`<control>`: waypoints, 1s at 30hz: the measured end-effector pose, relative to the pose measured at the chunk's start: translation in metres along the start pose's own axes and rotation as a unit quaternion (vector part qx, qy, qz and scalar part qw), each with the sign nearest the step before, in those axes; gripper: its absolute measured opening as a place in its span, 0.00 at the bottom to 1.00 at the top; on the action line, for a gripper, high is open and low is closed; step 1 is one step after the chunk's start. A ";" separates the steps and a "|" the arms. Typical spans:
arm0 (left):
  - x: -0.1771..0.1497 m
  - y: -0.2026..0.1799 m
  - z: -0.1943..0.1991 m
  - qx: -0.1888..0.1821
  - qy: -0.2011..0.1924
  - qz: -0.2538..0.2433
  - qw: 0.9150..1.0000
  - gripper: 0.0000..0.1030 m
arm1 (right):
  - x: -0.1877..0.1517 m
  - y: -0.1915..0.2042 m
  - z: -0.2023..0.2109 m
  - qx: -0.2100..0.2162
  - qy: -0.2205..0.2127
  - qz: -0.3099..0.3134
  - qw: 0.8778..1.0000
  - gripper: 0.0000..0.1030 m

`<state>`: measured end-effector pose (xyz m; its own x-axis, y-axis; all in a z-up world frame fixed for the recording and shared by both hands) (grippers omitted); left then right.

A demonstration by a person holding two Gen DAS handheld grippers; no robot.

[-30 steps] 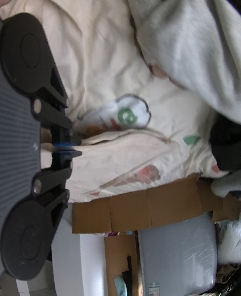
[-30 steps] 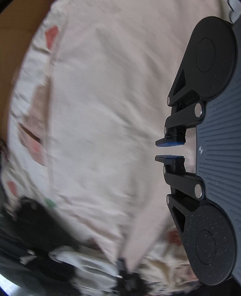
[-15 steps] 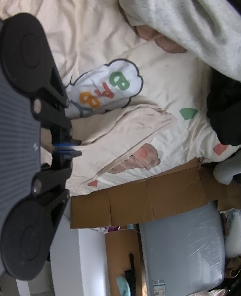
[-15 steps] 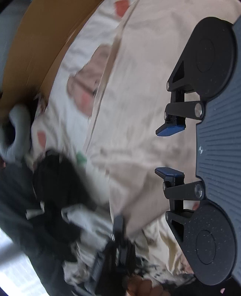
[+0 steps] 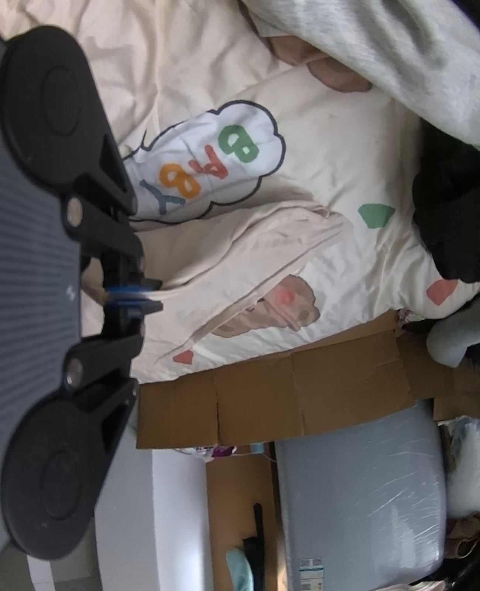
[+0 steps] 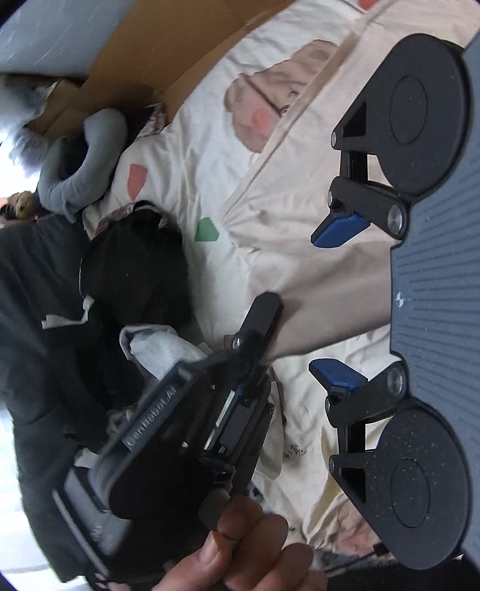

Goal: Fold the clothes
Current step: 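Grasp the shirt fabric beside the left tool with the right tool while the left tool opens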

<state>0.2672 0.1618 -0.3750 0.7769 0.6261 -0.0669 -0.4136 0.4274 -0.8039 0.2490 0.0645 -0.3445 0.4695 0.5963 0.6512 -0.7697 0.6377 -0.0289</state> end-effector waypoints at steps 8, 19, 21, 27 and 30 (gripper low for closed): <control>0.000 0.006 0.000 -0.009 0.001 0.026 1.000 0.04 | 0.000 0.007 -0.039 -0.054 0.032 0.034 0.997 0.52; 0.018 0.013 0.016 -0.013 -0.019 0.040 0.999 0.17 | 0.002 0.010 -0.047 -0.053 0.037 0.050 0.997 0.01; 0.024 0.018 0.018 0.002 -0.032 0.036 0.999 0.33 | 0.001 0.010 -0.047 -0.054 0.034 0.052 0.997 0.01; 0.036 0.037 0.008 0.030 -0.043 0.033 0.998 0.62 | 0.000 0.008 -0.046 -0.049 0.031 0.043 0.997 0.01; 0.039 0.039 -0.004 0.028 -0.031 0.016 0.999 0.69 | 0.000 0.007 -0.045 -0.049 0.030 0.040 0.998 0.01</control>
<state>0.2827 0.2006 -0.4115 0.7322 0.6790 -0.0542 -0.4654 0.4405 -0.7677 0.2632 0.0909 -0.3788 0.4358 0.6726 0.5981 -0.7613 0.6299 -0.1537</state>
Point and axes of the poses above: each gripper's, at about its wrist camera, not at the fingertips, and z roughly against the way its jaws point, y to its left, x to its top, the point moved 9 cm from there along -z, roughly the way its jaws point, and after that the axes turned 8 degrees about z, right-handed, at the moved point
